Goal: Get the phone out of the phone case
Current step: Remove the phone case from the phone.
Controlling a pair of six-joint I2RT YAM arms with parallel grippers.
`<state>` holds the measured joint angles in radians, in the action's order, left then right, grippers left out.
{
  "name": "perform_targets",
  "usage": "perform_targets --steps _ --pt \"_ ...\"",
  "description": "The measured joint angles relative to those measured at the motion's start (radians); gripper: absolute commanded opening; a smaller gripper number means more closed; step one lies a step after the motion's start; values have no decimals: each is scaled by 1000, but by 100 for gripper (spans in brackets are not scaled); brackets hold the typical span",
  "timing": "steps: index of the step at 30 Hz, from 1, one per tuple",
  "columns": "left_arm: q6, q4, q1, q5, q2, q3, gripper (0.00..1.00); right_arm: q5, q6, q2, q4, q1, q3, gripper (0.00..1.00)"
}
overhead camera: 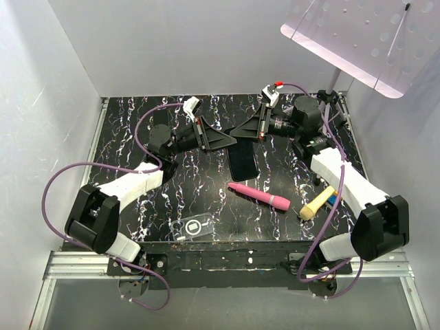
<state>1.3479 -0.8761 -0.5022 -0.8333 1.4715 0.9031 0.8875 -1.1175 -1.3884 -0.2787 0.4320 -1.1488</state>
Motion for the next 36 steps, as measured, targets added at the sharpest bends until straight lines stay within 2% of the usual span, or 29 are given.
perform_targets --steps 3,4,6,7,9,11,16,19,23,29,36 --pt "33 -23 2 -14 9 3 0 -9 26 0 3 0 -7 1" --pt "37 -22 3 -18 8 5 0 -11 35 0 12 0 -10 4" --pt "40 -17 4 -23 8 8 0 -17 72 2 64 0 -33 36" --pt "39 -14 4 -24 8 10 0 -18 95 2 100 0 -49 46" --pt "26 0 9 -30 8 15 0 -26 147 2 193 -3 -86 62" --pt "19 36 21 -59 6 16 0 -24 229 5 319 -15 -130 71" --pt "23 129 106 -99 4 16 0 -8 444 65 587 -100 -155 72" --pt "35 181 154 -109 -5 19 0 29 524 99 676 -105 -149 61" --pt "41 240 167 -110 -30 37 0 109 533 137 650 -36 -90 58" --pt "56 270 166 -109 -72 51 0 134 508 142 601 33 -31 54" --pt "77 271 167 -91 -76 59 0 141 462 140 534 35 -19 35"
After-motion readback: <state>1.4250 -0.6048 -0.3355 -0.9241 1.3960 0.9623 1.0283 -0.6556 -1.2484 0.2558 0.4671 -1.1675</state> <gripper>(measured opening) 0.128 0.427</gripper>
